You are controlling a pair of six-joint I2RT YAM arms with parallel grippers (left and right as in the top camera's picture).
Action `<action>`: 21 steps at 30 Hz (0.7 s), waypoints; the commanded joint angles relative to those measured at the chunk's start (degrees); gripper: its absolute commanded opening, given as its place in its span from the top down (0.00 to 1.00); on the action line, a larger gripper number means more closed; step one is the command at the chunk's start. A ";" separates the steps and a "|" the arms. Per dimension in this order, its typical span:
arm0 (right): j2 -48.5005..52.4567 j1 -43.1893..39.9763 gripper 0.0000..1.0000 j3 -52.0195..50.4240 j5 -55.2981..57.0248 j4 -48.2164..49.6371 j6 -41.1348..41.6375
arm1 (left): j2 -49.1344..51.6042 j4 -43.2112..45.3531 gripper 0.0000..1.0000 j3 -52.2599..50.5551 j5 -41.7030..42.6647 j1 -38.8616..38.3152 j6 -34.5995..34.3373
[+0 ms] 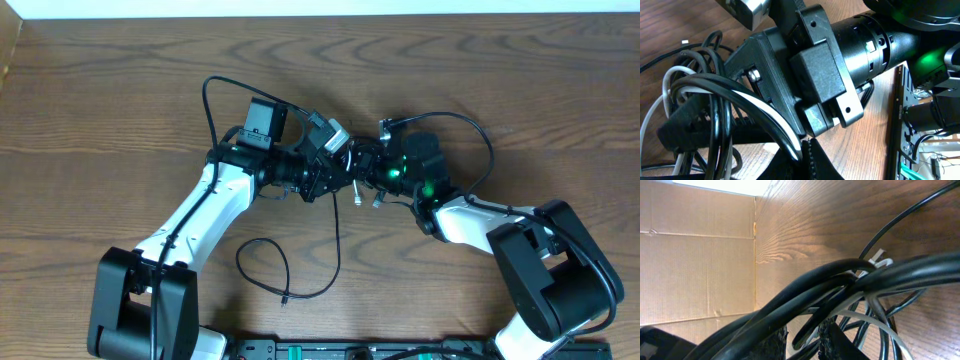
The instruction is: Untangle cables
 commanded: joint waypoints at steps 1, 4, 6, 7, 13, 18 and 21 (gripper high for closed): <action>0.02 1.44 0.89 0.63 3.10 0.22 0.42 | -0.20 0.11 0.92 0.31 1.79 -0.37 1.38; 0.33 1.44 0.93 0.63 3.93 0.63 0.42 | -0.20 0.11 0.92 0.31 1.79 -0.37 1.38; 0.55 1.60 0.93 0.63 4.24 1.27 0.42 | -0.20 0.11 0.92 0.31 1.79 -0.37 1.38; 0.70 1.73 0.93 0.63 4.28 1.77 0.42 | -0.20 0.11 0.93 0.31 1.79 -0.37 1.40; 0.81 1.64 0.99 0.63 0.87 3.32 -1.16 | -0.20 0.04 0.93 0.31 -1.27 -0.37 1.33; -0.17 -0.52 0.99 0.63 -7.80 4.68 -5.25 | -0.20 0.79 0.92 0.31 -15.50 -0.35 -3.13; -1.42 -2.43 0.99 0.63 -12.63 4.42 -5.40 | -0.20 2.05 0.92 0.31 -21.59 -0.35 -8.63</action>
